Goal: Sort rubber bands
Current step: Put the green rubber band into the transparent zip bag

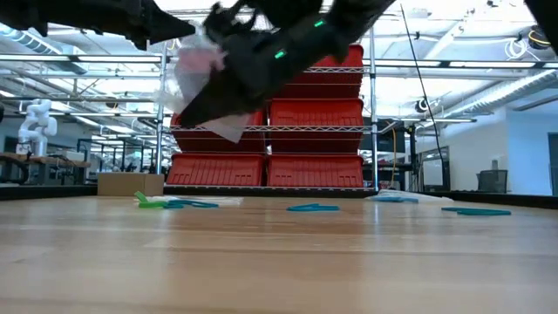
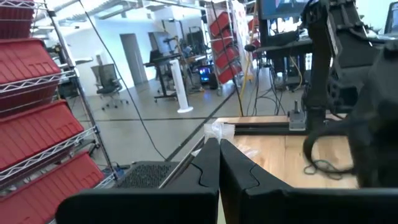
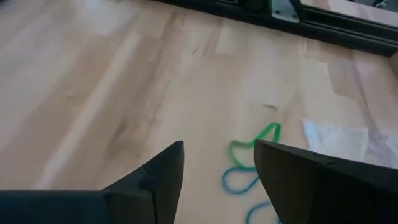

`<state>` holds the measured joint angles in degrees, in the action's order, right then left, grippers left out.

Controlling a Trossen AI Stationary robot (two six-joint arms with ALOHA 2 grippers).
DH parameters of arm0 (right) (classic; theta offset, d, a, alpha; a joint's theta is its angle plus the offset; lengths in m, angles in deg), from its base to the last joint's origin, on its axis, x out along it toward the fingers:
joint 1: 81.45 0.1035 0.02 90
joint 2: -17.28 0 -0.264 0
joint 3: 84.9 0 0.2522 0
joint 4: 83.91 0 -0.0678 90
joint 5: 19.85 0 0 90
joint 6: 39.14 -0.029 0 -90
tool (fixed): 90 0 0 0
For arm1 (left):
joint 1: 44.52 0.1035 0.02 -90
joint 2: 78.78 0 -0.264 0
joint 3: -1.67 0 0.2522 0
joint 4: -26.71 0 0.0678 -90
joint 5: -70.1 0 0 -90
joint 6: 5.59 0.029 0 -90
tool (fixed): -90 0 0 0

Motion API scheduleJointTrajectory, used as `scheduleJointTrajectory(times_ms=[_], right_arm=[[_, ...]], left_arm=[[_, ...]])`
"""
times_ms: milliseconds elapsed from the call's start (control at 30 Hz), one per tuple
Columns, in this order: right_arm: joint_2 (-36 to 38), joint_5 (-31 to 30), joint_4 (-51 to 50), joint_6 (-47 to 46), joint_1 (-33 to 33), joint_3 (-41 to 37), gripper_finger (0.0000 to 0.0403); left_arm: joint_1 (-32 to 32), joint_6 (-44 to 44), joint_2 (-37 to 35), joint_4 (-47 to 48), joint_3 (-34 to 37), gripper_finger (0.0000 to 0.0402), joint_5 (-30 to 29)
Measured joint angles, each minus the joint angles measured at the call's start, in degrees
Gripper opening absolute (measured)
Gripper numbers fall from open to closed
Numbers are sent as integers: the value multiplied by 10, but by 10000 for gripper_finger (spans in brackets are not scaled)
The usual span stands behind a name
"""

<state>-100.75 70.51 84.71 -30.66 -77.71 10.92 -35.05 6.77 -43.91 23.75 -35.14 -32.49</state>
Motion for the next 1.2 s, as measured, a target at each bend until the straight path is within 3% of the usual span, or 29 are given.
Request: scheduleJointTrajectory(times_ms=[533,700,933,1200], right_arm=[[-221,27,-136,66,-26,258,178],[-257,13,-178,57,-30,309,132],[-264,19,-196,23,-38,316,10],[-228,25,-255,16,-37,310,1]], left_arm=[[0,4,-12,23,0,0,-19],[0,4,-12,23,0,0,-19],[0,4,-12,23,0,0,-19],[0,4,-12,26,0,0,-19]])
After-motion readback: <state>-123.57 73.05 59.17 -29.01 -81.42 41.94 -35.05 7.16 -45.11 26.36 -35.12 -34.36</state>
